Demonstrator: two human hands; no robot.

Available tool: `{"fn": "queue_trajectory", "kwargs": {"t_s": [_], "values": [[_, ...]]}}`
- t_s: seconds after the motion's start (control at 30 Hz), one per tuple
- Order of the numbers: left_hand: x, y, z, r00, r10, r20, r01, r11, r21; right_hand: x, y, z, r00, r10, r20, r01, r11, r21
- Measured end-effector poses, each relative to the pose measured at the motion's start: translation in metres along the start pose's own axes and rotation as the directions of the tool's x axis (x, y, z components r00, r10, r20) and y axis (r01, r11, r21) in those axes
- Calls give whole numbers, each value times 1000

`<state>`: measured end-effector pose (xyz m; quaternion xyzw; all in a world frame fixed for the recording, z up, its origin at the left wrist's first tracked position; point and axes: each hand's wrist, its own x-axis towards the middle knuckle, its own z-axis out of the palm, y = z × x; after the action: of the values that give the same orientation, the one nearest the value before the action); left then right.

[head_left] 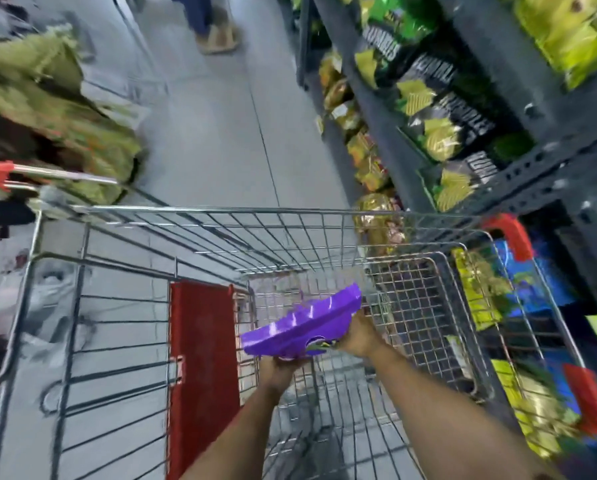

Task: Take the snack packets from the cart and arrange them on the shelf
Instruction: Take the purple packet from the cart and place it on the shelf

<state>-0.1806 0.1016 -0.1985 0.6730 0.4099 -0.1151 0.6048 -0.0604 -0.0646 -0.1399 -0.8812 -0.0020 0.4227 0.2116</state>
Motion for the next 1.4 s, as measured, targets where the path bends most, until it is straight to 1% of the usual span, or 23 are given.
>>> {"fn": "queue_trajectory", "kwargs": {"t_s": [0.03,0.1,0.13,0.17,0.27,0.3,0.37,0.4,0.43,0.5,0.57,0.63,0.7,0.77,0.83,0.9,0.93,1.0,1.1,1.2,1.27,1.33,1.4], "values": [[-3,1,2,997,29,65,-31,999,25,-4,3,-3,997,-79,-24,79,997,25],[-17,13,7,996,-6,85,6,1000,-4,-18,10,-11,987,-147,-61,153,982,108],[-24,23,4,993,-26,114,25,1000,9,-29,15,-18,987,-141,-78,150,980,130],[-33,34,7,989,23,145,-18,999,-33,-43,17,-28,980,-162,-119,181,967,180],[-76,97,13,961,130,243,-114,990,-79,-111,17,-75,960,-129,-247,208,922,327],[-93,119,20,936,203,287,-178,978,-109,-137,24,-93,947,-126,-297,229,911,343],[-127,167,24,894,326,306,-275,940,-200,-182,28,-116,936,-93,-339,226,898,377],[-155,200,34,848,411,335,-350,908,-230,-216,34,-132,896,-98,-433,293,864,410],[-180,230,44,796,485,363,-411,872,-265,-250,39,-147,825,-95,-557,380,823,423],[-232,286,61,661,633,404,-526,774,-353,-317,51,-176,679,-19,-734,471,778,416],[-289,339,81,501,760,414,-610,649,-453,-397,57,-208,522,44,-852,533,763,366],[-364,389,96,306,870,386,-705,480,-522,-486,57,-237,321,52,-946,590,770,242],[-440,434,107,144,924,353,-760,332,-558,-568,59,-258,103,68,-992,559,822,114],[-501,470,118,-17,938,347,-740,221,-635,-637,63,-276,-69,75,-995,480,877,33],[-547,500,135,-144,925,350,-711,150,-687,-683,72,-296,-181,76,-981,412,911,-5],[-580,526,160,-241,884,400,-666,149,-731,-707,85,-323,-244,98,-965,346,938,8],[-593,535,177,-271,864,424,-639,168,-750,-711,93,-338,-249,120,-961,341,940,29],[-598,552,214,-278,833,478,-600,238,-763,-708,112,-370,-211,189,-959,388,917,95],[-582,568,262,-224,797,561,-564,364,-742,-693,139,-404,-87,297,-951,494,842,218],[-564,567,296,-200,743,639,-545,458,-703,-676,159,-421,-4,350,-937,486,819,304],[-552,562,310,-192,709,678,-539,501,-677,-663,173,-425,34,372,-928,484,806,341],[-542,555,318,-168,686,708,-565,521,-640,-652,185,-424,66,381,-922,478,799,365],[-537,548,321,-169,664,729,-580,531,-618,-647,193,-421,100,368,-924,476,798,369]]}}
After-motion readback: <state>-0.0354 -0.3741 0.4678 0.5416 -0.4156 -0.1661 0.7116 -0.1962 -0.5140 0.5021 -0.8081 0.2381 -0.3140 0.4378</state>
